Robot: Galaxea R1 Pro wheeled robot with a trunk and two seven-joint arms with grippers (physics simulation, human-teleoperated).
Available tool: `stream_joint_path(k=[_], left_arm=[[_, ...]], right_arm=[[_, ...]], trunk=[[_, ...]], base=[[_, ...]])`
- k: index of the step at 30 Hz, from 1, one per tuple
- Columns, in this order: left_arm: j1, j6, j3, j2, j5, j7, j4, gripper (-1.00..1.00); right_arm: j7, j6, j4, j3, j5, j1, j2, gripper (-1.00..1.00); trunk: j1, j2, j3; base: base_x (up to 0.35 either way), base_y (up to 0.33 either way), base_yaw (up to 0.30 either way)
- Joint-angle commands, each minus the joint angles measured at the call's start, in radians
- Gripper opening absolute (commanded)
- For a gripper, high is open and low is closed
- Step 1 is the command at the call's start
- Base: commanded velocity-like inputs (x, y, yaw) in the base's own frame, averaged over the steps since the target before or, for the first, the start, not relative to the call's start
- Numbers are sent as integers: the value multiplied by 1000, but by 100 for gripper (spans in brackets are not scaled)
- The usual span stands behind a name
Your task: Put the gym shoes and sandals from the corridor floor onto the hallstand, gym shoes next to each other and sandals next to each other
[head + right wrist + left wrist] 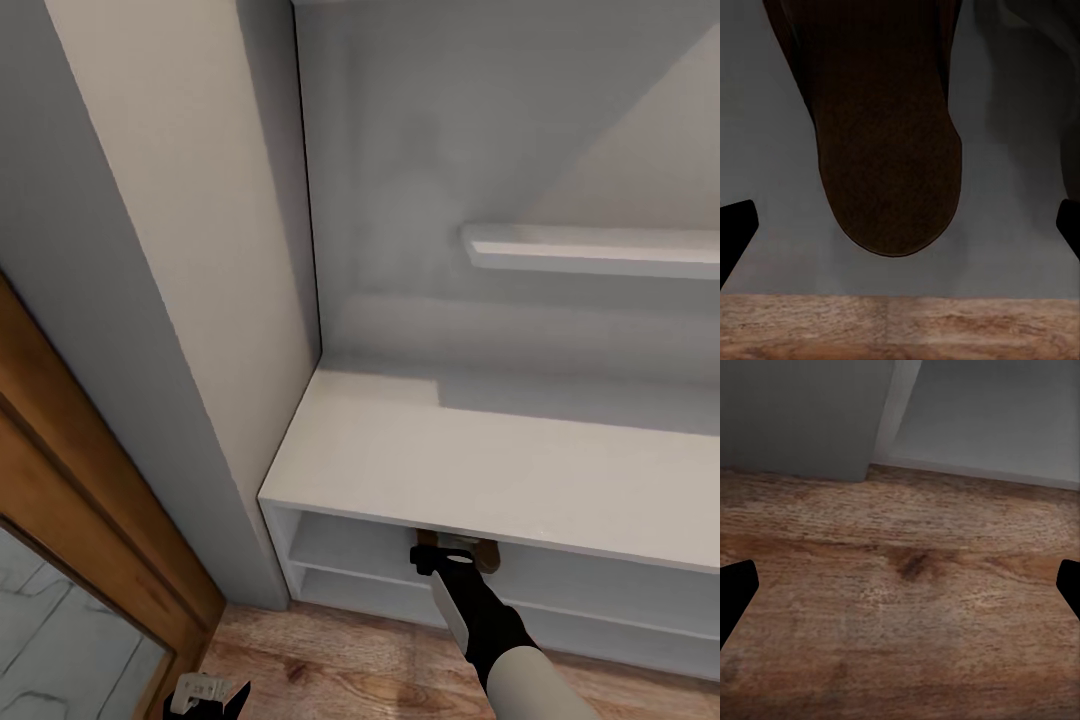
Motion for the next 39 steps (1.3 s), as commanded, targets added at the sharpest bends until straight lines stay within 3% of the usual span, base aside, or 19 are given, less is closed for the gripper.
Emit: stream_joint_path(k=[1, 22, 39], left_arm=[[-1, -1, 5, 0, 1, -8, 1, 100], [-1, -1, 5, 0, 1, -8, 1, 100], [-1, -1, 5, 0, 1, -8, 1, 100]], right_arm=[[-6, 4, -2, 1, -8, 0, 0, 100], [-6, 4, -2, 1, -8, 0, 0, 100], [-6, 4, -2, 2, -8, 0, 0, 100]], trunk=[[0, 0, -1], [0, 0, -1], [0, 0, -1]], base=[[0, 0, 0], [-7, -4, 0], [-232, -118, 0]])
